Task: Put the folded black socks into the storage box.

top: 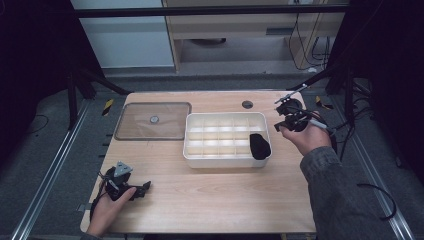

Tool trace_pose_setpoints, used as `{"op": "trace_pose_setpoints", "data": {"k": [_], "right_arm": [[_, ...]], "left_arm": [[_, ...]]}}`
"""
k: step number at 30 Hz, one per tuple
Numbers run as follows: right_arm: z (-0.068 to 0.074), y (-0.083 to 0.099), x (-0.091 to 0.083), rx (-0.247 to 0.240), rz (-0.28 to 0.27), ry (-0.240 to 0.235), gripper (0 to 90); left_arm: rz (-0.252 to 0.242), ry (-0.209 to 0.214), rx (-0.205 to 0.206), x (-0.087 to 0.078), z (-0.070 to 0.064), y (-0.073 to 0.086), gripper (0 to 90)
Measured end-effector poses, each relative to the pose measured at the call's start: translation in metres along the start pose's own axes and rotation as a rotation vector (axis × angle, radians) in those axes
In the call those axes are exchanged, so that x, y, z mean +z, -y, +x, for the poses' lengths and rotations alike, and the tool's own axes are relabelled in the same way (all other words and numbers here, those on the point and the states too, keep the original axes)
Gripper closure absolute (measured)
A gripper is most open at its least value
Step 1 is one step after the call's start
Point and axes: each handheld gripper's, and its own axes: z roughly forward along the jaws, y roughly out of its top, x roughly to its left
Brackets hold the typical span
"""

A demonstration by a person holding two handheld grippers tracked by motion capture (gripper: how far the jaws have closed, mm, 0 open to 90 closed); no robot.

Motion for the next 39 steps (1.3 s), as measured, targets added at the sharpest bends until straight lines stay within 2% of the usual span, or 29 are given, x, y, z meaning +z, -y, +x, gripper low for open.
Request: {"op": "trace_pose_setpoints", "data": {"k": [8, 13, 25, 31, 36, 39], "right_arm": [[0.003, -0.008, 0.012, 0.005, -0.003, -0.018, 90.0], [0.004, -0.011, 0.024, 0.053, -0.008, -0.053, 90.0], [0.021, -0.02, 0.046, 0.015, 0.025, -0.07, 90.0], [0.031, -0.022, 0.056, -0.034, 0.048, -0.061, 90.0], [0.034, -0.019, 0.063, -0.014, 0.061, -0.065, 90.0], [0.036, -0.016, 0.066, -0.022, 0.064, -0.059, 90.0]], "left_arm": [[-0.004, -0.001, -0.005, 0.0, 0.0, 0.0, 0.0], [-0.003, 0.001, -0.003, 0.0, 0.0, 0.0, 0.0], [-0.003, 0.008, 0.003, 0.0, 0.001, 0.0, 0.0], [-0.001, 0.012, 0.01, 0.0, 0.001, 0.0, 0.0], [0.001, 0.013, 0.015, 0.0, 0.001, 0.0, 0.0], [0.001, 0.014, 0.015, 0.0, 0.001, 0.0, 0.0]]}}
